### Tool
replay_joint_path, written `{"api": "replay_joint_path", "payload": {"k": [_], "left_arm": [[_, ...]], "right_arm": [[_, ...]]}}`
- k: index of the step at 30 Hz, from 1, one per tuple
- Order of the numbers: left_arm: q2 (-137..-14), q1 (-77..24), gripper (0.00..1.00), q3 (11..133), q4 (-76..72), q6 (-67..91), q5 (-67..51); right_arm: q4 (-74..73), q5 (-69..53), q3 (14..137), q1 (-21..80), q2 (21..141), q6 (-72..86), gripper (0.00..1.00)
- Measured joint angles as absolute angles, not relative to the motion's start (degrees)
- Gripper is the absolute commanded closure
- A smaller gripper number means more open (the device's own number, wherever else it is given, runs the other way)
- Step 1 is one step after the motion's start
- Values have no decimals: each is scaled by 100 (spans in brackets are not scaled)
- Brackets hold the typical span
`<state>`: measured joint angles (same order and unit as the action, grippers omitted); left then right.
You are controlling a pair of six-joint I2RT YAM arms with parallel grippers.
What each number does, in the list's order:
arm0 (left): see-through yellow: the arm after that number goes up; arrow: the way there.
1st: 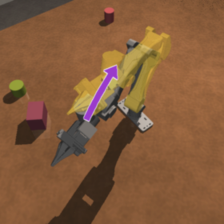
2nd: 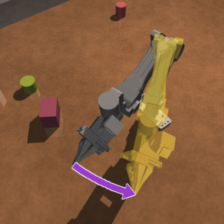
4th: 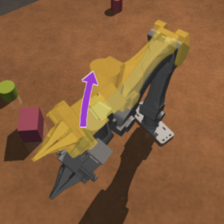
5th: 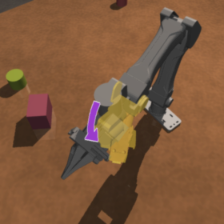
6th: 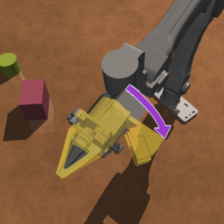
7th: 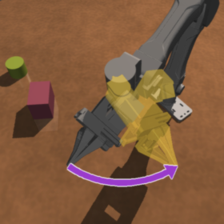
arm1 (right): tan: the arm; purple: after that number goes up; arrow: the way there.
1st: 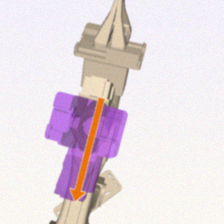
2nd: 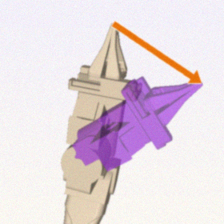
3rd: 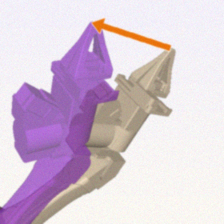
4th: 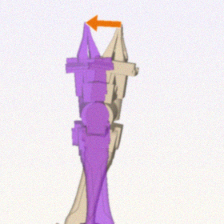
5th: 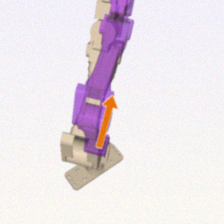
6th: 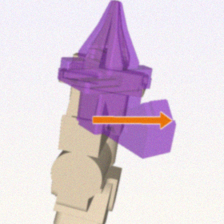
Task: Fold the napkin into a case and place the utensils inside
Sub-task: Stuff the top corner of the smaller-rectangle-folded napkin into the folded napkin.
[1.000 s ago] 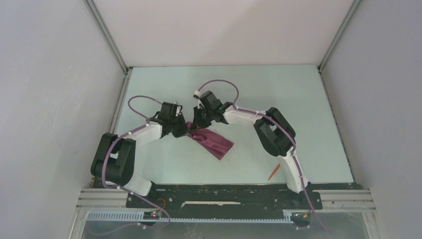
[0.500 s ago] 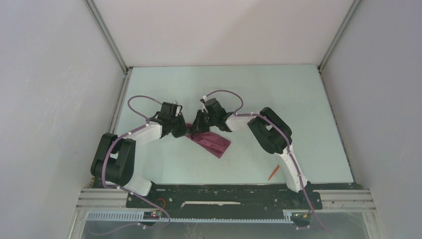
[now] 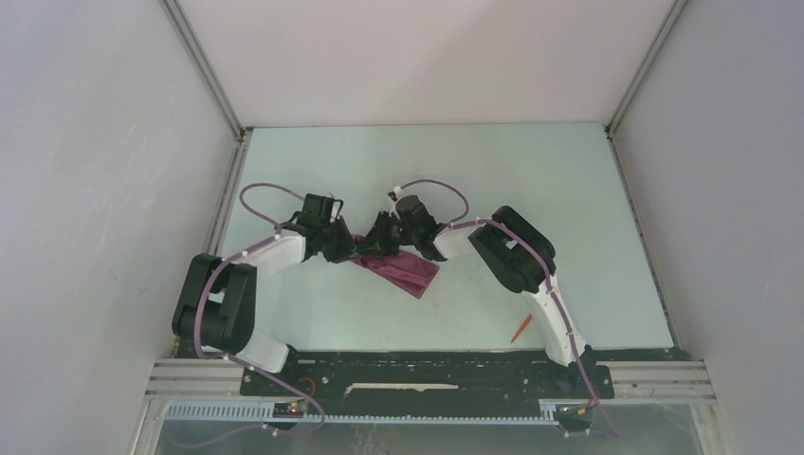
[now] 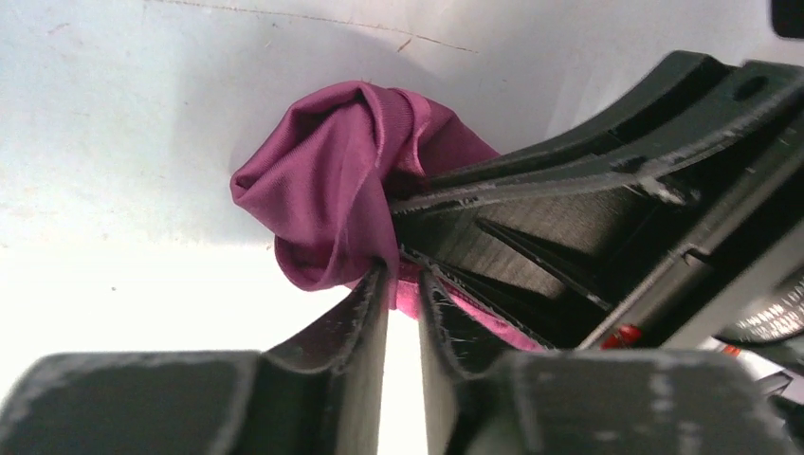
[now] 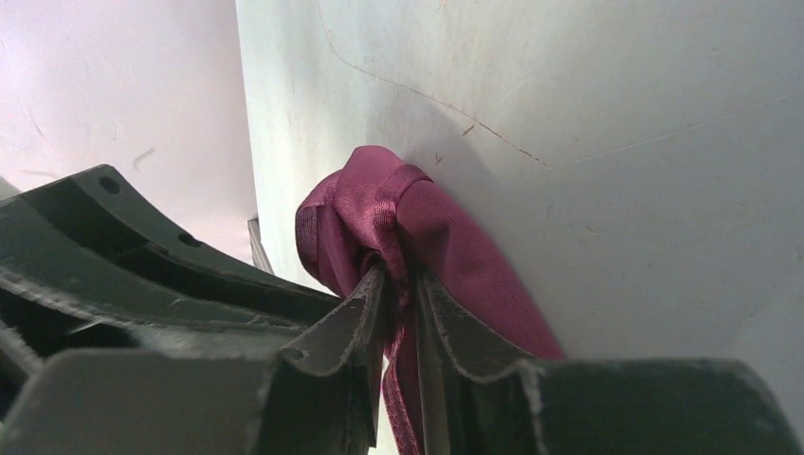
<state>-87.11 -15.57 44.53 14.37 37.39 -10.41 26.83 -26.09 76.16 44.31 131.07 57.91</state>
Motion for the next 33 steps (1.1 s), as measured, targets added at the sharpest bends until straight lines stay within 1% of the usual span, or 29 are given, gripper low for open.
{"api": "replay_joint_path", "payload": {"k": [3, 5, 7, 9, 10, 12, 13, 16, 18, 19, 21, 23, 25, 26, 27, 30, 33], "left_arm": [[-8425, -1529, 59, 4418, 1540, 3715, -1035], [-8097, -1505, 56, 4388, 1540, 3712, -1002], [-7756, -1444, 55, 4333, 1463, 3715, -950], [-7419, -1337, 56, 4217, 1372, 3734, -913], [-7303, -1269, 59, 4150, 1323, 3752, -908], [-7229, -1164, 73, 4027, 1236, 3769, -913], [-7251, -1131, 78, 3975, 1205, 3793, -930], [-7456, -1090, 87, 3885, 1103, 3879, -1059], [-7664, -1083, 90, 3824, 961, 3938, -1181], [-7734, -1083, 90, 3787, 915, 3972, -1229], [-7780, -1081, 91, 3682, 858, 4036, -1262], [-7743, -1066, 89, 3559, 788, 4075, -1216], [-7642, -1044, 79, 3450, 779, 4108, -1164], [-7544, -1033, 72, 3389, 786, 4119, -1107], [-7456, -1022, 70, 3347, 786, 4115, -1063], [-7170, -980, 70, 3288, 794, 4156, -941], [-7024, -963, 78, 3286, 781, 4152, -902]], "right_arm": [[2742, -2633, 7596, 4423, 13107, 5850, 69], [2823, -2700, 7559, 4421, 13107, 5889, 66], [2904, -2762, 7524, 4416, 13107, 5922, 63], [2965, -2836, 7496, 4399, 13107, 5953, 62], [2991, -2882, 7481, 4390, 13107, 5959, 62], [3028, -2958, 7461, 4372, 13107, 5968, 62], [3048, -2993, 7448, 4366, 13107, 5975, 62], [3142, -3098, 7397, 4344, 13107, 6025, 55], [3221, -3203, 7376, 4320, 13107, 6053, 48], [3238, -3234, 7376, 4313, 13107, 6058, 46], [3295, -3291, 7376, 4307, 13107, 6053, 45], [3358, -3371, 7376, 4285, 13107, 6055, 44], [3376, -3420, 7376, 4270, 13107, 6055, 44], [3380, -3444, 7376, 4265, 13107, 6058, 43], [3395, -3461, 7373, 4254, 13107, 6062, 43], [3476, -3492, 7343, 4248, 13107, 6097, 41], [3564, -3511, 7343, 4248, 13117, 6141, 40]]}}
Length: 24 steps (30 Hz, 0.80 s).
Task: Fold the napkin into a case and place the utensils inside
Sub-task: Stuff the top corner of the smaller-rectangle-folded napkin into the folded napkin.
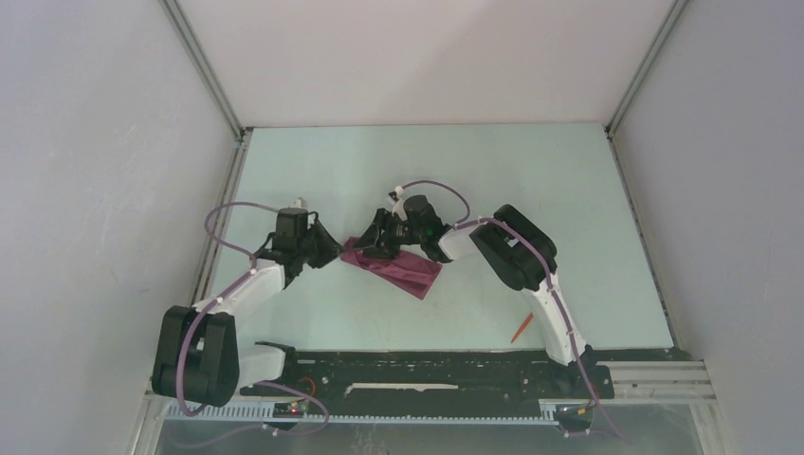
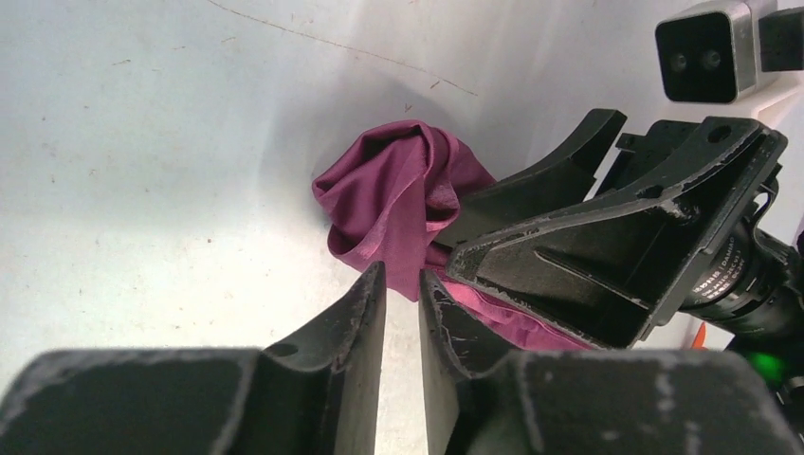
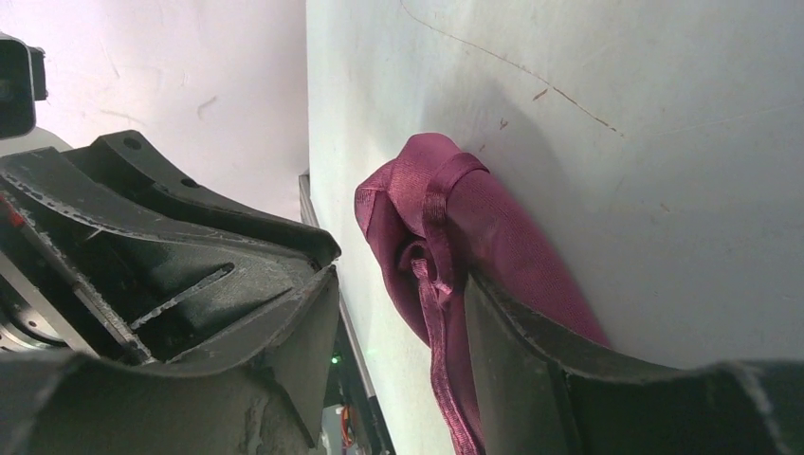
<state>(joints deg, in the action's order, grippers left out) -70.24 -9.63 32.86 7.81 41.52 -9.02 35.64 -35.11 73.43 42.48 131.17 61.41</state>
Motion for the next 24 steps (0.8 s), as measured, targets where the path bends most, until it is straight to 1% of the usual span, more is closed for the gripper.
{"api": "replay_joint_path", "payload": {"k": [1, 3, 7, 9, 12, 18, 20, 24], "left_arm": [[-7022, -961, 81, 3286, 779, 4152, -899], [-7022, -958, 81, 3267, 779, 4154, -888], [-7129, -923, 64, 3251, 773, 4152, -851], [-7301, -840, 62, 3258, 753, 4150, -884], [-7677, -753, 62, 3319, 711, 4139, -993], [-8254, -731, 67, 3520, 644, 4058, -1081], [-8281, -731, 67, 3540, 600, 4047, -1092], [-8281, -731, 65, 3538, 545, 4049, -1096]], "right_arm": [[3607, -3529, 7345, 4250, 13133, 6167, 39], [3658, -3553, 7345, 4259, 13157, 6193, 40], [3544, -3555, 7426, 4285, 13161, 6082, 42], [3476, -3559, 7489, 4307, 13161, 5988, 41], [3367, -3629, 7636, 4318, 13220, 5841, 38], [3127, -3787, 7795, 4313, 13240, 5555, 28], [2989, -3804, 7828, 4309, 13190, 5422, 26], [2593, -3795, 7830, 4300, 13004, 5103, 25]]}}
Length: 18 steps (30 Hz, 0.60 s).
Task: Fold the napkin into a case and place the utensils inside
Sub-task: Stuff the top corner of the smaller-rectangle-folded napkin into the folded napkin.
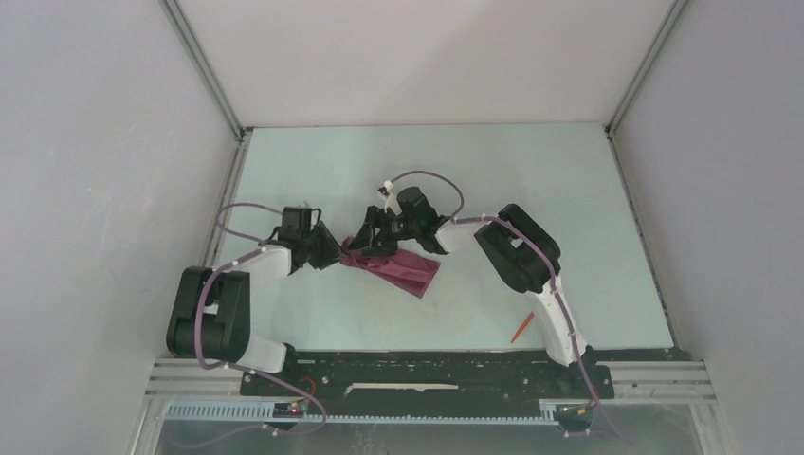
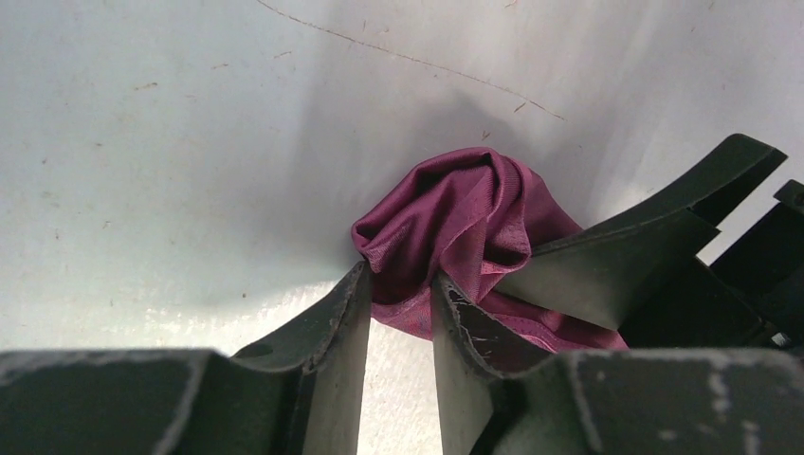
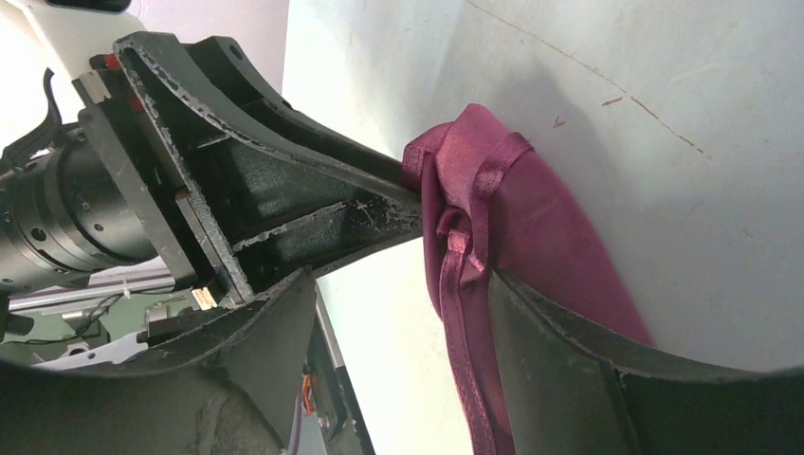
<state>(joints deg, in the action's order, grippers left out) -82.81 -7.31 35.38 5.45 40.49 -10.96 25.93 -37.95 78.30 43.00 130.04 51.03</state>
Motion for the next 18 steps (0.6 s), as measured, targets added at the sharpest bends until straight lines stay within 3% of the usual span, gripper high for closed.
{"api": "replay_joint_path", "payload": {"k": [9, 13, 18], "left_arm": [[-7671, -731, 60, 3345, 537, 4047, -1059], [-7441, -731, 67, 3341, 545, 4042, -996], [-7513, -731, 71, 3341, 561, 4029, -965]], "right_arm": [[2281, -3806, 7830, 4233, 12820, 4825, 29], [2298, -3837, 7830, 4209, 12820, 4827, 41], [2370, -3942, 7878, 4209, 12879, 4901, 46]]}}
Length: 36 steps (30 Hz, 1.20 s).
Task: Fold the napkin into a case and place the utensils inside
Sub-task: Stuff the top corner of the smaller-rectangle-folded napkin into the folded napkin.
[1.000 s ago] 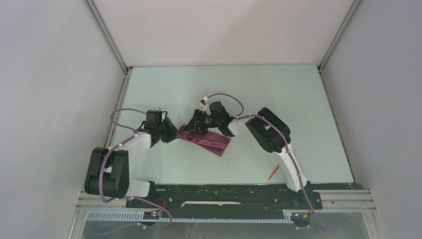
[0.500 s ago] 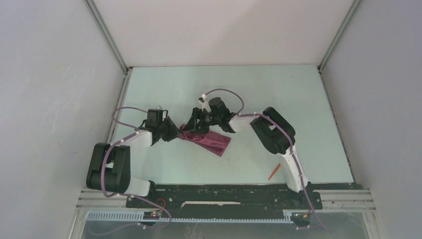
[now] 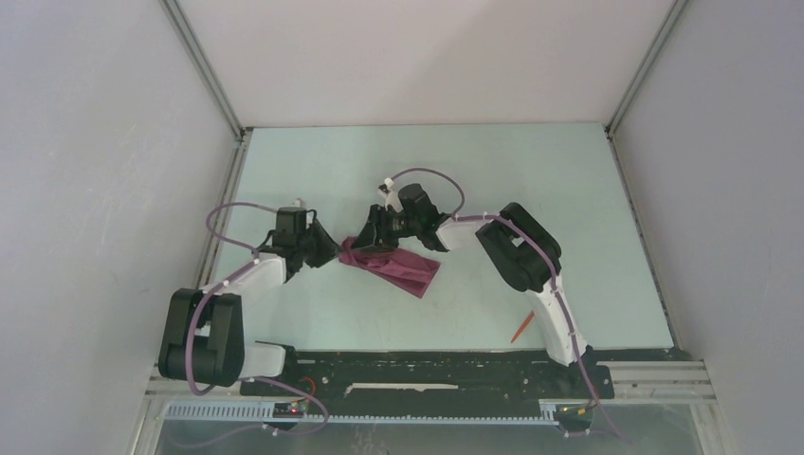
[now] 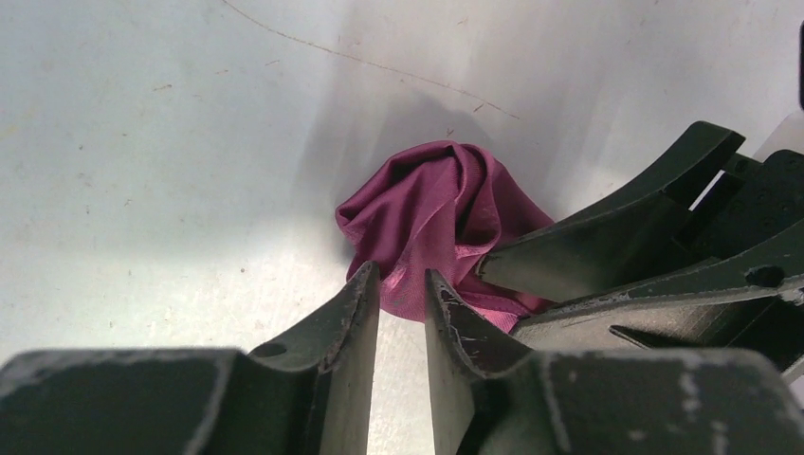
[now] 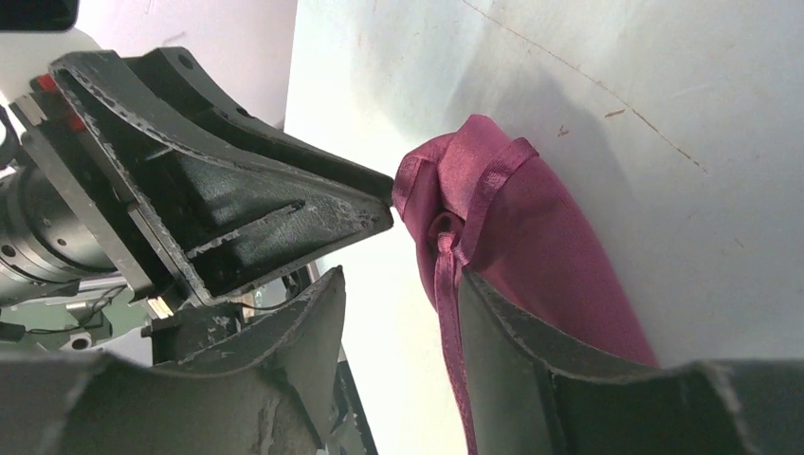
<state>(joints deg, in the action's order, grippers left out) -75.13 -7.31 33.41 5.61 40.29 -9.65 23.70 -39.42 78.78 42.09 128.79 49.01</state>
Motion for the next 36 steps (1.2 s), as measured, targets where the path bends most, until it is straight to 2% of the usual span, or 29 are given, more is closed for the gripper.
{"api": "replay_joint_path", "payload": {"k": [7, 11, 17, 24, 32, 36], "left_arm": [[-7609, -731, 70, 3341, 552, 4032, -969], [-7614, -731, 82, 3297, 508, 4034, -978], [-7872, -731, 86, 3258, 475, 4036, -982], [-7924, -733, 85, 3258, 451, 4034, -934], [-7752, -731, 70, 3258, 580, 3999, -788], [-7297, -731, 70, 3256, 884, 3988, -718]], "right_arm": [[2438, -3951, 8014, 4252, 13133, 4967, 39], [2425, -3955, 8079, 4283, 13218, 4965, 43], [2451, -3953, 8302, 4397, 13321, 5030, 43], [2746, -3957, 8484, 4550, 13544, 5354, 34], [3063, -4064, 8569, 4530, 13738, 5631, 30], [3122, -4121, 8549, 4486, 13727, 5634, 28]]}}
